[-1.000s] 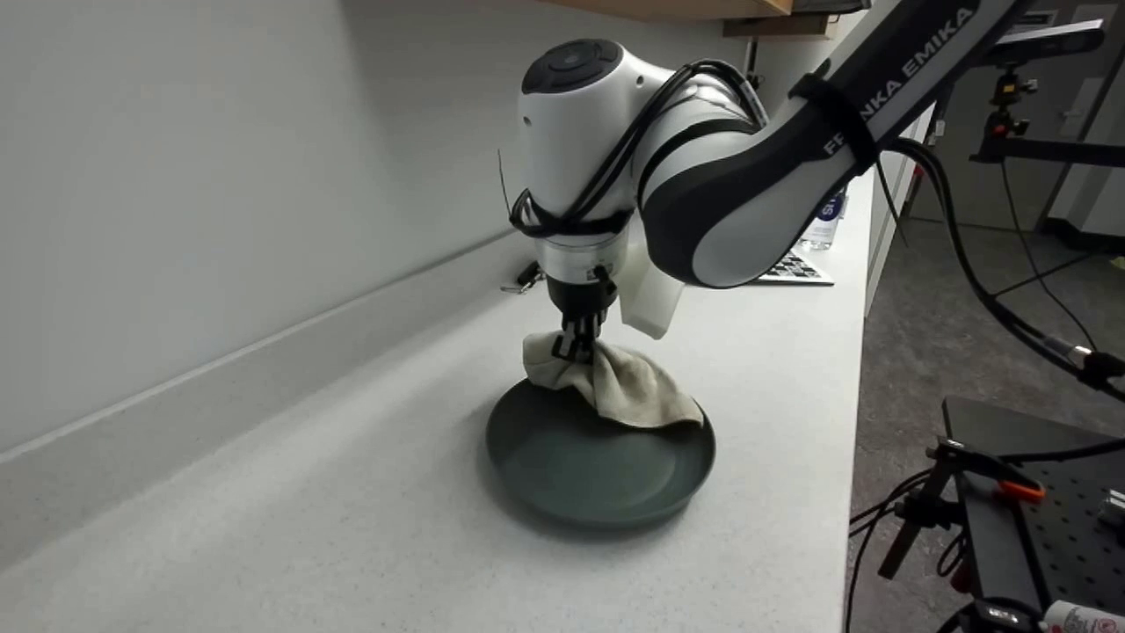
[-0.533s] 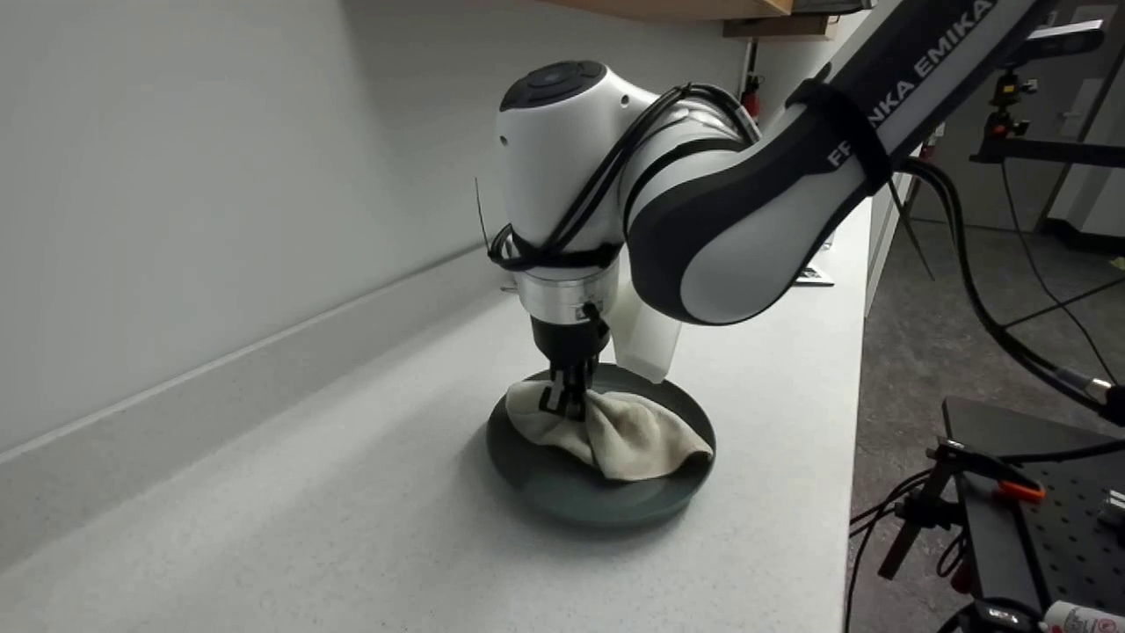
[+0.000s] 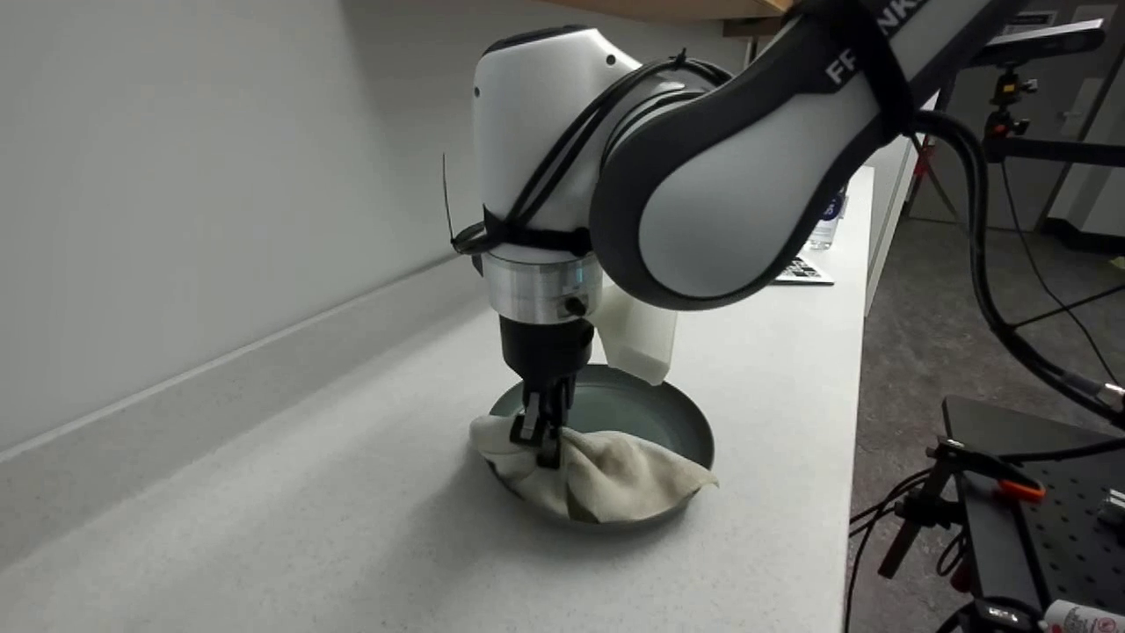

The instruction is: Wipe the grey plate with the white cloth on the countertop

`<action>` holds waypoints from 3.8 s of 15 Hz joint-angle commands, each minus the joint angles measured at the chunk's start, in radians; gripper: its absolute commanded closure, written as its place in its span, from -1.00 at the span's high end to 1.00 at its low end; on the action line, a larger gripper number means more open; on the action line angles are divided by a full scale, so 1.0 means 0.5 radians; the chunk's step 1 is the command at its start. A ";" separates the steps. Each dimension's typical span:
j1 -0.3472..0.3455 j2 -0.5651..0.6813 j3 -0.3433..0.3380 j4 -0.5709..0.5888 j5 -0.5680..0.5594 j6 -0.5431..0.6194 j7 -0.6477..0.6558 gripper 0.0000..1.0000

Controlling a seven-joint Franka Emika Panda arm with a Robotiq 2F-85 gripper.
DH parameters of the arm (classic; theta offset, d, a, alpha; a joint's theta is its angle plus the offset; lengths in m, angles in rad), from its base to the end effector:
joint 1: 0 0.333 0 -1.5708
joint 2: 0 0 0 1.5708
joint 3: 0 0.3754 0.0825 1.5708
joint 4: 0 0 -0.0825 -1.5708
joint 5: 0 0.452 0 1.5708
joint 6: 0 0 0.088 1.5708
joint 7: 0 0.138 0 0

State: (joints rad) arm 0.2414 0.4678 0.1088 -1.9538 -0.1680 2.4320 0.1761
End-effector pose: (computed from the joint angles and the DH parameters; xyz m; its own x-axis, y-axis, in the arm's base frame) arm 0.6529 0.2322 0.2102 0.9581 0.2854 0.0226 0.2837 -0.9571 0.0591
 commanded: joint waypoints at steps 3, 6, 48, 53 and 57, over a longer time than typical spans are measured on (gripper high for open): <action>0.067 0.022 -0.169 0.041 -0.183 -0.015 0.139 -0.96; 0.147 0.077 -0.382 0.049 -0.518 0.003 0.421 -0.96; 0.080 -0.107 0.242 0.061 0.131 0.022 -0.206 -0.96; 0.067 -0.084 0.240 0.054 0.145 -0.014 -0.238 0.15; 0.067 -0.121 0.219 0.033 0.135 -0.030 -0.210 0.72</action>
State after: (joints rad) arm 0.2792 0.4358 0.2238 -1.9206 -0.1307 2.4314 0.0998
